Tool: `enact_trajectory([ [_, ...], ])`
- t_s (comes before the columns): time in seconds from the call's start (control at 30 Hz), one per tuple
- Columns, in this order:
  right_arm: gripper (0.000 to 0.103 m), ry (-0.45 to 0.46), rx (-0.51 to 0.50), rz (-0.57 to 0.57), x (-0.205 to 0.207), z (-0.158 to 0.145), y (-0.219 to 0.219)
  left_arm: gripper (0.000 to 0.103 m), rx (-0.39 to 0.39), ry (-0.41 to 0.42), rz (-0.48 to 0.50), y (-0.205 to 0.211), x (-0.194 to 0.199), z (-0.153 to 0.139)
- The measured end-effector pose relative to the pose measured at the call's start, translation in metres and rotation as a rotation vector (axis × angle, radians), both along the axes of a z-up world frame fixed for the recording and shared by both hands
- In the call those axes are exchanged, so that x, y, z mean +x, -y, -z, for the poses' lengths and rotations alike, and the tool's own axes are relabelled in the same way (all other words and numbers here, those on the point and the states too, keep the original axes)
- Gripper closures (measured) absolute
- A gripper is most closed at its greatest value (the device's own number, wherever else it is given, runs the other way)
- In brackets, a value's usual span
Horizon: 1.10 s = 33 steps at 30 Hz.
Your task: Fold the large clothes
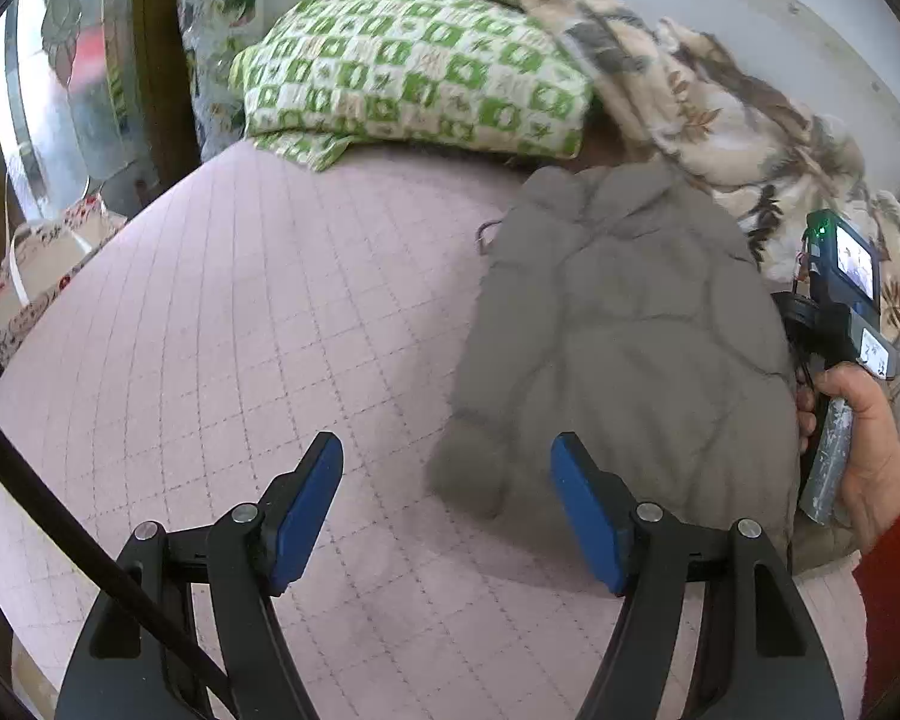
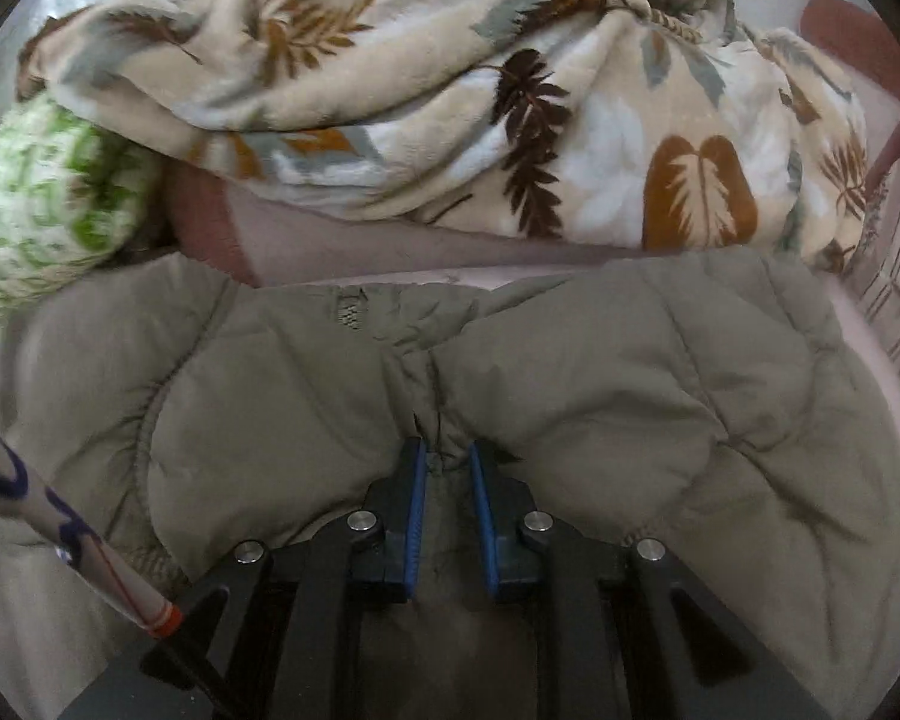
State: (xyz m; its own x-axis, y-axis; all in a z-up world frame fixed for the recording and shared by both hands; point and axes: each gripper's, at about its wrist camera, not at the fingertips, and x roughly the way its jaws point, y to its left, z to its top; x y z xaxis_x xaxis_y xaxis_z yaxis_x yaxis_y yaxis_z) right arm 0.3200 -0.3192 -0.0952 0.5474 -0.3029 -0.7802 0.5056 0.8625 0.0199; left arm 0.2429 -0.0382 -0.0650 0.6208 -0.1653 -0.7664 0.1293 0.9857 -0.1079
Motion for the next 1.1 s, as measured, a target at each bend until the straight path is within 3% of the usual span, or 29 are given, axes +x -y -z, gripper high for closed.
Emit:
enact_trajectory([
  [0.1,0.087,-0.045,-0.059,0.005,0.012,0.006,-0.004,0.032,0.003,-0.013,-0.017,-0.005,0.004,0.004],
  [0.2,0.087,-0.112,-0.151,-0.013,0.015,-0.015,-0.018,0.032,-0.015,-0.025,-0.021,-0.013,0.001,0.004],
  [0.3,0.086,0.03,-0.201,-0.027,-0.005,-0.063,-0.039,0.032,-0.018,-0.015,-0.025,-0.017,-0.001,0.001],
  [0.4,0.085,0.092,-0.105,-0.115,-0.006,-0.083,-0.062,0.032,-0.012,-0.015,-0.033,-0.02,-0.001,0.002],
  [0.47,0.084,0.077,-0.039,-0.162,0.005,-0.073,-0.077,0.032,-0.011,-0.027,-0.036,-0.023,0.001,0.006],
  [0.67,0.083,-0.097,-0.087,-0.152,0.048,-0.002,-0.088,0.032,-0.01,-0.047,-0.051,-0.031,0.008,0.01],
  [0.77,0.083,-0.094,-0.169,-0.138,0.048,-0.019,-0.1,0.032,-0.024,-0.061,-0.054,-0.035,0.011,0.011],
  [0.83,0.082,0.014,-0.201,-0.159,0.036,-0.046,-0.113,0.032,-0.032,-0.069,-0.062,-0.038,0.013,0.013],
  [0.93,0.074,0.062,-0.138,-0.199,0.036,-0.061,-0.128,0.032,-0.035,-0.079,-0.062,-0.038,0.012,0.015],
  [1.03,0.073,0.002,-0.062,-0.196,0.052,-0.042,-0.138,0.032,-0.014,-0.076,-0.062,-0.035,0.012,0.016],
  [1.1,0.072,-0.11,-0.071,-0.194,0.066,-0.01,-0.143,0.032,-0.007,-0.074,-0.062,-0.032,0.013,0.016],
])
